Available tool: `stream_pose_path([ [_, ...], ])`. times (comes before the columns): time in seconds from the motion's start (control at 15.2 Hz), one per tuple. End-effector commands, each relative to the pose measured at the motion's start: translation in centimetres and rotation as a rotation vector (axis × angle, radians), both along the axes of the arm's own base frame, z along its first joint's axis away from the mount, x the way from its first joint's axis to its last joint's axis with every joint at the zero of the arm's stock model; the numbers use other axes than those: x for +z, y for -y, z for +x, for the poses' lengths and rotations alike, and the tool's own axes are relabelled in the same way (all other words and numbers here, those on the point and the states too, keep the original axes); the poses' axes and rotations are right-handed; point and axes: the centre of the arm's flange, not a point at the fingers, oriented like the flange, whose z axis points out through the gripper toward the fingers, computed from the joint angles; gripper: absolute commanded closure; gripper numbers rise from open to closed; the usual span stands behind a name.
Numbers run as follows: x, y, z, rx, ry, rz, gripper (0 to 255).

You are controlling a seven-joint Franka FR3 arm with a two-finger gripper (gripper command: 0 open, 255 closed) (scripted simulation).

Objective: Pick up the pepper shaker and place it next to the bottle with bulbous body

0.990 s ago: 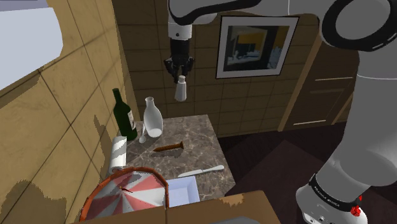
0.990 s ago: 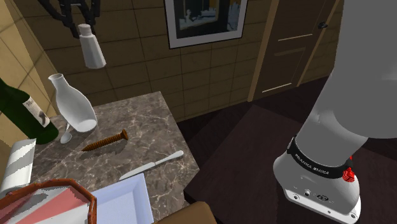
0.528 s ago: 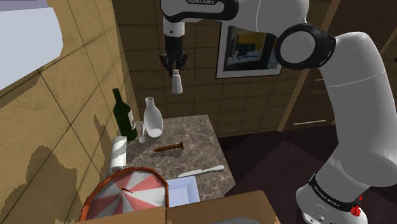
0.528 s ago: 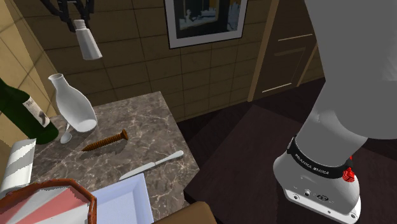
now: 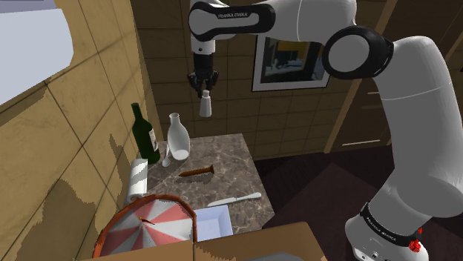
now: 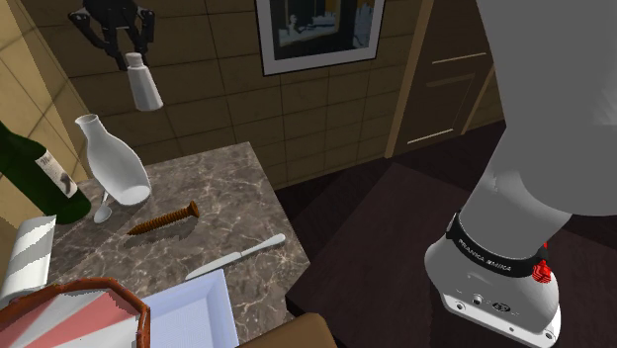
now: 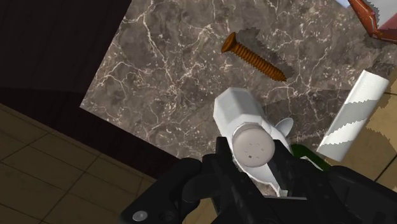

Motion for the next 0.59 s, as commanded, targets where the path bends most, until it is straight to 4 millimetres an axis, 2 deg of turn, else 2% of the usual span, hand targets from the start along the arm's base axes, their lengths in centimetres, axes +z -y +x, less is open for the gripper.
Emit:
stream_pose_path([
  [0.0, -1.1, -0.1, 0.0, 0.0, 0.001, 0.0, 255],
  [0.53, -5.3, -0.1, 0.0, 0.0, 0.001, 0.0, 255],
])
